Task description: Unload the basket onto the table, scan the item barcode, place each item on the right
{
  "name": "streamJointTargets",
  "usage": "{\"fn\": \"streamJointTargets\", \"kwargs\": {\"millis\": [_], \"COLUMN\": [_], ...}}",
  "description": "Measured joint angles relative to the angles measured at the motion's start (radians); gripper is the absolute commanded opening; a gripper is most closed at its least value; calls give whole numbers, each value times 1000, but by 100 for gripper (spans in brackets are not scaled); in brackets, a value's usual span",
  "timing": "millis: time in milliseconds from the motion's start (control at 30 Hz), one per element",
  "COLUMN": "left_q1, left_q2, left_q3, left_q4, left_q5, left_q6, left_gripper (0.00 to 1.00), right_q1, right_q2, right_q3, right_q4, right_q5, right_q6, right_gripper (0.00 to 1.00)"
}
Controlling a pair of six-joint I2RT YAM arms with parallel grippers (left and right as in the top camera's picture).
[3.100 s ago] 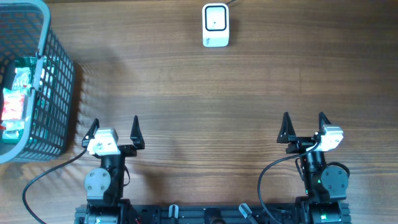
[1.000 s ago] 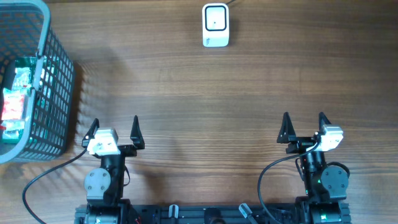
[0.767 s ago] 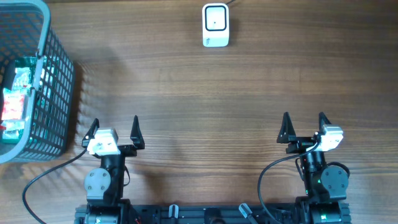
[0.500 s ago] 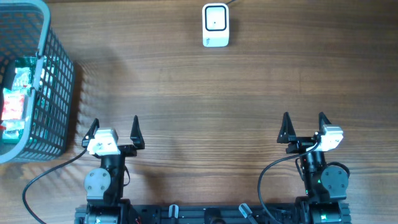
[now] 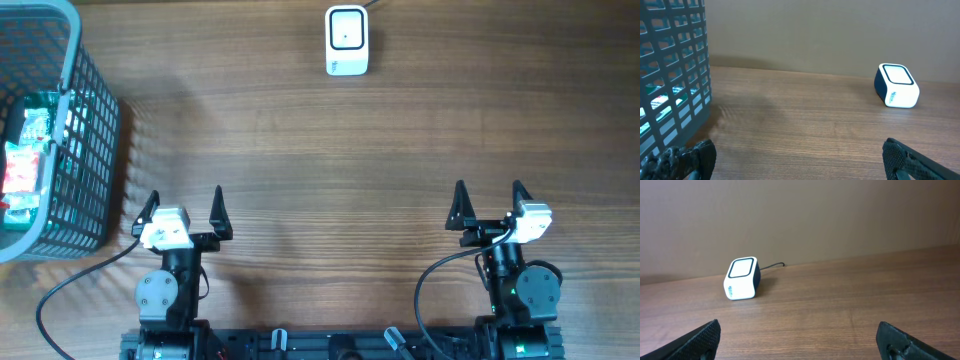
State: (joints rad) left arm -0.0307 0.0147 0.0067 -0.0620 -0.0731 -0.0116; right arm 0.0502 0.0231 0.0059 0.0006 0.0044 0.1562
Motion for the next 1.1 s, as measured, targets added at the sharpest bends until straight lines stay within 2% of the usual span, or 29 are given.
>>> {"fn": "streamJointTargets", "kwargs": {"millis": [1100], "left_q1": [0], "left_q2": [1], "left_q3": [0], "left_q4": [26], "left_q5": [1], "left_q6": [0], "left_gripper": [100], "right_q1": [0], "right_q2": [0], "right_q3": [0], "right_q4": [0], "right_q5": [0], "right_q6": [0], "right_gripper": [100]}}
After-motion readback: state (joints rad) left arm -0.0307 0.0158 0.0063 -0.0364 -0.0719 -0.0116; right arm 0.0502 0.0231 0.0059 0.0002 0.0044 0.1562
